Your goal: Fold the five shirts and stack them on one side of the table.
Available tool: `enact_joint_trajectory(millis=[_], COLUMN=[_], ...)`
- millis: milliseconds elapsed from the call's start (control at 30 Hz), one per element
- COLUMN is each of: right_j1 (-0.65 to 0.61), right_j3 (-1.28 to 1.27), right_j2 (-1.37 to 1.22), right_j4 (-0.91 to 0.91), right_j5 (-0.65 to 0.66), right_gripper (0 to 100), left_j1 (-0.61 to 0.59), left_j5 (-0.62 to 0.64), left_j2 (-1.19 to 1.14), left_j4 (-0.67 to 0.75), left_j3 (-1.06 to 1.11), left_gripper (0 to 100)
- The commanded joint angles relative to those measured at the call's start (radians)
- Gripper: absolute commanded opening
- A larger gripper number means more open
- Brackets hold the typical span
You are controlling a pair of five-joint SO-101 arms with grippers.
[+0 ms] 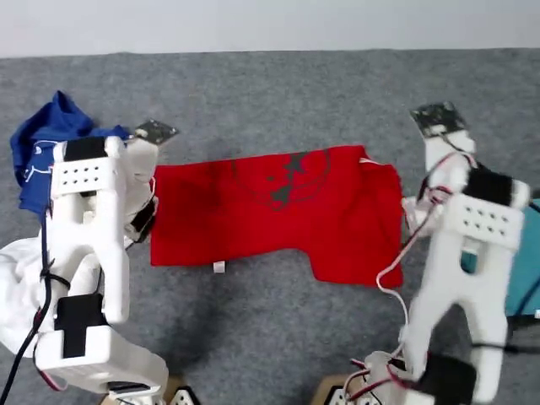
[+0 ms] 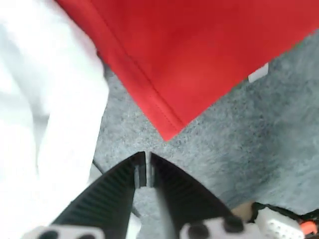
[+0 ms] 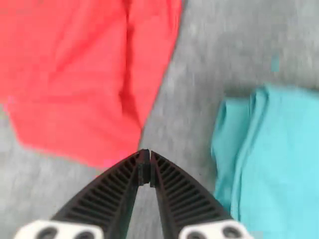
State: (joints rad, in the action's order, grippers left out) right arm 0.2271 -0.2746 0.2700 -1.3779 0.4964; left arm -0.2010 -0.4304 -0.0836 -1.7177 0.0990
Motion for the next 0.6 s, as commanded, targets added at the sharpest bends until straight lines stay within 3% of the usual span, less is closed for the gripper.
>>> enact_joint_trajectory(millis=[0, 233, 567], right_j1=[-0.059, -0.096, -0.099], right_j3=[0.075, 0.302, 0.698], right_j2=[-0.120, -0.447, -0.901], right_j4=[0.150, 0.226, 0.228], right_j5=[-0.020, -0.021, -0.021], right_gripper=[0.9, 0.9, 0.9], left_j1=[0.008, 0.011, 0.003], left_j5=[0.100, 0.296, 0.305], left_j2=[0.049, 0.121, 0.238], left_j4=[-0.032, -0.031, -0.032], left_j3=[-0.067, -0.128, -0.122], left_gripper=[0, 0, 0])
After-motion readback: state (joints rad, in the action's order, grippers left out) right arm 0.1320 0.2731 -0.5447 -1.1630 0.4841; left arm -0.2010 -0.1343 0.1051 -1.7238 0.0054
